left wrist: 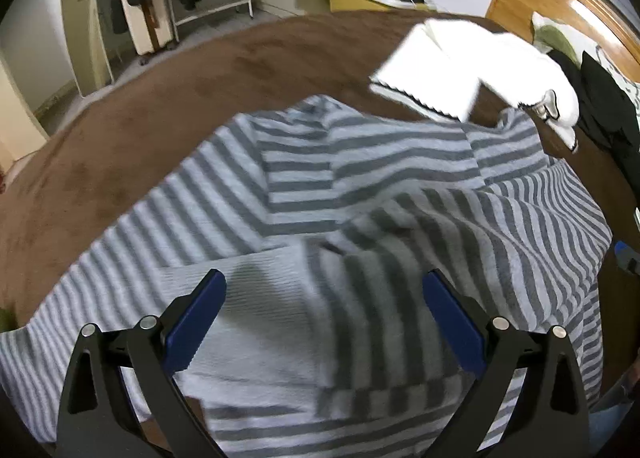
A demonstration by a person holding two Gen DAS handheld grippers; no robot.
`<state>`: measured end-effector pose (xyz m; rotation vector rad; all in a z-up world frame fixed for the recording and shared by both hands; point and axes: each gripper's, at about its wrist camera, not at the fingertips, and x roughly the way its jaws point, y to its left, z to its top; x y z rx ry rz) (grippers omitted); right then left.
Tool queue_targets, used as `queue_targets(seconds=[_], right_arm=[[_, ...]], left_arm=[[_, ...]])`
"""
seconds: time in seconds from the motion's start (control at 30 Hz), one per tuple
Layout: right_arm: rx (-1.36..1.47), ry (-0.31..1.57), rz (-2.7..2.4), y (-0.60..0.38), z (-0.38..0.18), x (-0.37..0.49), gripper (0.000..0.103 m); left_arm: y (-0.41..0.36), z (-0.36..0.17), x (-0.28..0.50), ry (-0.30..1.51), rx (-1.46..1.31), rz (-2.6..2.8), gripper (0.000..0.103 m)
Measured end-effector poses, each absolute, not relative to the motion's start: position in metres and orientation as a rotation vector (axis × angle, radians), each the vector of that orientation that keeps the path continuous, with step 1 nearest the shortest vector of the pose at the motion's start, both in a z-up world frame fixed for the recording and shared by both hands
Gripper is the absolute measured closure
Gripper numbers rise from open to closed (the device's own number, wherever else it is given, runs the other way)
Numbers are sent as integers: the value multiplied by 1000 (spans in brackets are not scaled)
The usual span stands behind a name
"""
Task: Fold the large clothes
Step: 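Lay the sleeve onto the hoodie body and open the right tool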
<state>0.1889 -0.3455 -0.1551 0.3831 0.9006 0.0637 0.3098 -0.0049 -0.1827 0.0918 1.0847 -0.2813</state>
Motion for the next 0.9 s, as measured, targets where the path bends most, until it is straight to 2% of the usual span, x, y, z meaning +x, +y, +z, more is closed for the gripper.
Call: queue_targets(seconds=[0.27,0.3,0.33,0.37,0.4,0.57,0.73,0.77,0.83,0.87,0.9], right_arm=[[628,894,107,-368,-184,197,39],[637,895,110,-368,-186,199,46],[647,901,113,-368,-189,203,69],[659,904,117,-367,-193,206,85],[671,899,119,-366,-195,210,94],[489,802,91,-343,-153,209,94],[383,893,83,-331,-156,200,93],[368,932,75,-330,-165,200,89],[387,1040,54,-334,-192,203,72],[403,1055,42,-337,-200,202,65],[416,1053,24,-342,-207,201,54]], left_arm=[[1,-204,312,1134,9,-291,6],[2,-206,311,1131,9,-289,6],[1,-207,310,1128,17,-284,6],[-1,-207,308,1123,26,-277,6],[-1,-207,308,1120,32,-271,6],[-7,-199,303,1073,118,-219,6],[1,-200,301,1099,76,-196,5],[3,-202,299,1103,69,-194,5],[5,-203,296,1101,76,-194,5],[5,-203,293,1097,82,-192,5],[5,-203,291,1093,85,-190,5]])
